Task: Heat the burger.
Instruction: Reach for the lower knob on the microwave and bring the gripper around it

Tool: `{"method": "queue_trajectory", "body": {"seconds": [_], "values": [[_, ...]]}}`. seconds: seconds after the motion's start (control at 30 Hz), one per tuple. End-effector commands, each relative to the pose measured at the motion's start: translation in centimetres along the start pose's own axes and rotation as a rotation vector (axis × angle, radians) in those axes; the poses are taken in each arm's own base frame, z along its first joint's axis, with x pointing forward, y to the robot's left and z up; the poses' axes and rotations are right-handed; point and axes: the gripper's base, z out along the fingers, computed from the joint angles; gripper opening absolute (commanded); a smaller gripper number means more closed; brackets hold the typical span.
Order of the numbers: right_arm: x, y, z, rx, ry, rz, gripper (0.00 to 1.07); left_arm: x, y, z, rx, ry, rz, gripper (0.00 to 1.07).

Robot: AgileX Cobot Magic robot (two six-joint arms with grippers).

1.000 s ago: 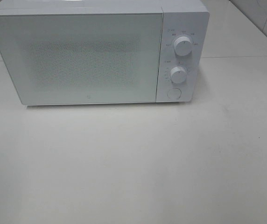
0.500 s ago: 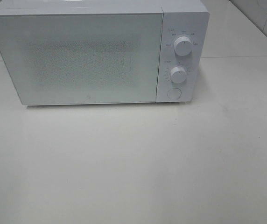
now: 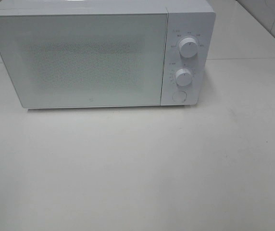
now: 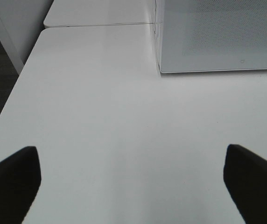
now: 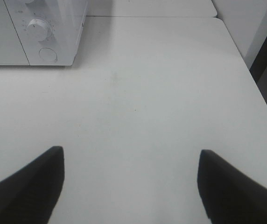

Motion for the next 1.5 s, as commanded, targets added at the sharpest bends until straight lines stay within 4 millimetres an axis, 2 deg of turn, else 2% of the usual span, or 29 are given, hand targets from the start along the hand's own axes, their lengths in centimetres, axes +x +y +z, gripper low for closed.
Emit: {"method": "queue_trajectory", "body": {"seconds": [0.03, 0.83, 1.1, 1.5], "values": [[0.1, 0.0, -0.3, 0.004, -0.035, 0.003, 0.76, 0.1, 0.0, -0.3, -0.006, -0.038, -0.002, 1.0], [0.1, 0.0, -0.4, 0.004, -0.036, 0.007, 0.76, 0.1, 0.0, -0.3, -0.006, -0.038, -0.002, 1.0], [-1.7, -0.3, -1.2, 0.024, -0.077, 0.012, 0.76, 0.1, 0.0, -0.3, -0.006, -0.038, -0.002, 1.0], [-5.5, 0.0, 2.1, 0.03, -0.162, -0.039, 0.76, 0.1, 0.0, -0.3, -0.006, -0.038, -0.002, 1.0]]}}
